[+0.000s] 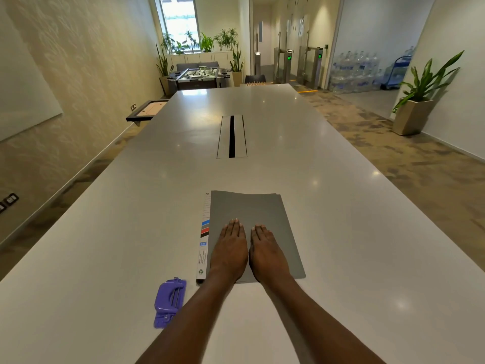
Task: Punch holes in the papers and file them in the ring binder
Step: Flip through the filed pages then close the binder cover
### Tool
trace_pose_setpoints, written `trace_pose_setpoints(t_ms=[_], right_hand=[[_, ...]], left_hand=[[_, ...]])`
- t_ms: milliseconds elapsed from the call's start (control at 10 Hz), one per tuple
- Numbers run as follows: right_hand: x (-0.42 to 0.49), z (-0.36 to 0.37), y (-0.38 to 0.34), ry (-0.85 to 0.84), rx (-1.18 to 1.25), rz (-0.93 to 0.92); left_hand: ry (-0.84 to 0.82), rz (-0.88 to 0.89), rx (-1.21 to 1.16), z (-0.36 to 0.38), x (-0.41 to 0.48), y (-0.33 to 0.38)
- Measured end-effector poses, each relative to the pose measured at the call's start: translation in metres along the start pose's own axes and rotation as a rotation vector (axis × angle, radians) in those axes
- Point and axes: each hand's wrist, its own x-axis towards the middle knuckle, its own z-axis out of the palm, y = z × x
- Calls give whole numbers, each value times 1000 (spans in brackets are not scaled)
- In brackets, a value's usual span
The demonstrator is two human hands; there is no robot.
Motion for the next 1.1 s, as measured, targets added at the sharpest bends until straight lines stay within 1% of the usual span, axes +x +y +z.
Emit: trace_pose_setpoints(t_ms=[400, 500, 600, 700, 800, 900, 1000, 1100], right_hand=[[15, -1, -1, 11, 66, 6], [14, -6, -2, 24, 42, 26], [14, -12, -1, 57, 21, 38], [15, -22, 2, 111, 69, 58], [23, -29, 2, 160, 53, 27], [27, -45, 2, 159, 21, 39], [28, -59, 5, 255, 13, -8], [34, -82, 1, 359, 70, -51]], left_hand=[[14, -4, -9, 2, 11, -5], [32, -12, -37, -2, 12, -3], [96, -8, -50, -8, 14, 0], [147, -20, -61, -21, 10, 6], [200, -32, -84, -33, 9, 7], [282, -12, -189, -37, 8, 6], [392, 19, -238, -40, 10, -5], [480, 59, -217, -54, 11, -10]])
